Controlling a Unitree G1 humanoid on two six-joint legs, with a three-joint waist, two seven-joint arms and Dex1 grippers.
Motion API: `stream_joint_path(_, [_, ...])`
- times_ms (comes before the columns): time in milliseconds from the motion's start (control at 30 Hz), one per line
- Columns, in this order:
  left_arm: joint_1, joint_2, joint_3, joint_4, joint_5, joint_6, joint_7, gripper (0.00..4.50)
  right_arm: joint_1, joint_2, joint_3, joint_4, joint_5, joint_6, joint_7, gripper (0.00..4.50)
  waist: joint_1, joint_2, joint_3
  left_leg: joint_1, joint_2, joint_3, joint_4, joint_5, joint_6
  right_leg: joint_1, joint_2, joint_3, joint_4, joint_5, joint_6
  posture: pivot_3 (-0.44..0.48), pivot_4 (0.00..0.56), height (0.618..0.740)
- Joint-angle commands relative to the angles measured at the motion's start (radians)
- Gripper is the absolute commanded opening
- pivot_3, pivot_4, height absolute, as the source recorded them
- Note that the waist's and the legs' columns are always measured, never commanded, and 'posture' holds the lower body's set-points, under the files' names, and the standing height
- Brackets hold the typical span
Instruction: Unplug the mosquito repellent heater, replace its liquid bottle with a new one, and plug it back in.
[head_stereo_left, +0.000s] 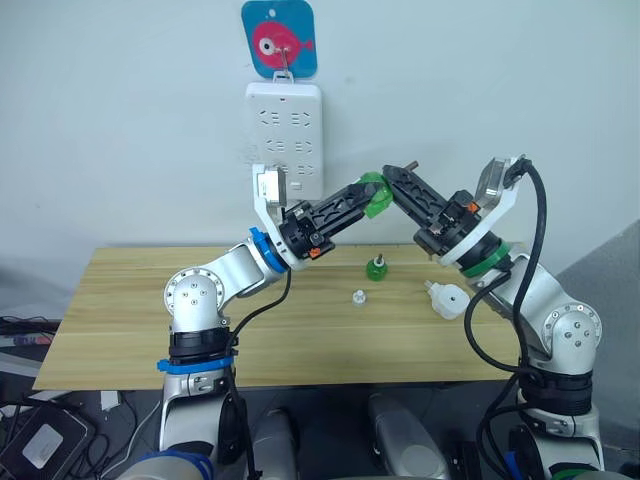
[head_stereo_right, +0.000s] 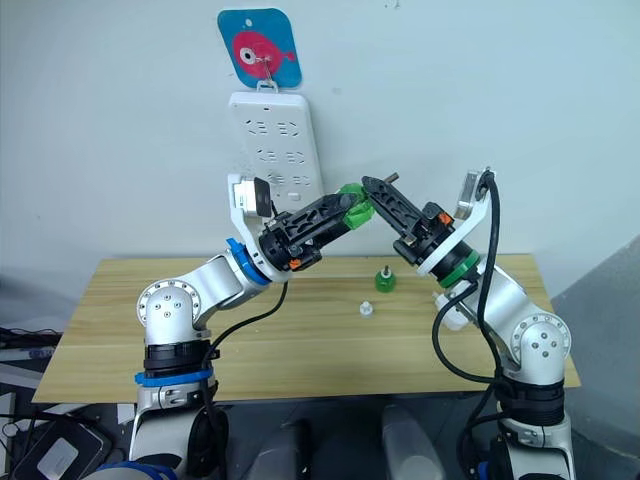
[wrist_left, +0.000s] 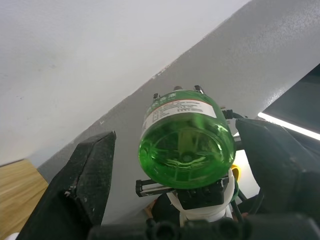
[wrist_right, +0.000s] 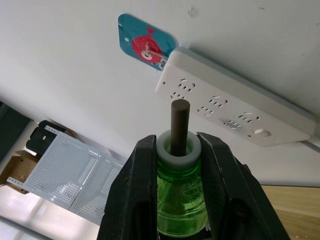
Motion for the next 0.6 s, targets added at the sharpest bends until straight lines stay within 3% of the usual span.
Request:
stream_joint_path(33, [-0.018, 0.004, -0.001, -0.007, -0.014, -0.018, -0.019, 3.09, 0.006, -0.01, 0.005, -0.047, 0.026, -0.008, 0.017, 0.8, 0.0, 0.0, 0.0, 0.0, 0.0, 0.0, 0.0, 0.0, 0.0, 0.0, 0.0, 0.0, 0.0, 0.0, 0.0, -0.22, 0.164, 0.725])
stream_joint_path(133, [-0.018, 0.003, -0.003, -0.006, -0.007, -0.024, -0.023, 2.28, 0.01, -0.011, 0.013, -0.053, 0.03, -0.008, 0.017, 0.8, 0.0, 0.0, 0.0, 0.0, 0.0, 0.0, 0.0, 0.0, 0.0, 0.0, 0.0, 0.0, 0.0, 0.0, 0.0, -0.219, 0.165, 0.725])
stream_joint_path(433, [0.0, 0.006, 0.0, -0.016, -0.013, -0.022, -0.031, 2.27, 0.026, -0.036, 0.019, -0.051, 0.085, 0.0, 0.018, 0.8, 0.0, 0.0, 0.0, 0.0, 0.0, 0.0, 0.0, 0.0, 0.0, 0.0, 0.0, 0.0, 0.0, 0.0, 0.0, -0.216, 0.168, 0.725])
stream_joint_path(600, [0.017, 0.029, 0.011, -0.034, -0.036, -0.012, -0.028, 2.27, 0.056, -0.1, -0.018, -0.029, 0.102, 0.0, 0.028, 2.53, 0.001, 0.0, 0.0, 0.0, 0.0, 0.0, 0.0, 0.0, 0.0, 0.0, 0.0, 0.0, 0.0, 0.0, 0.0, -0.213, 0.171, 0.725])
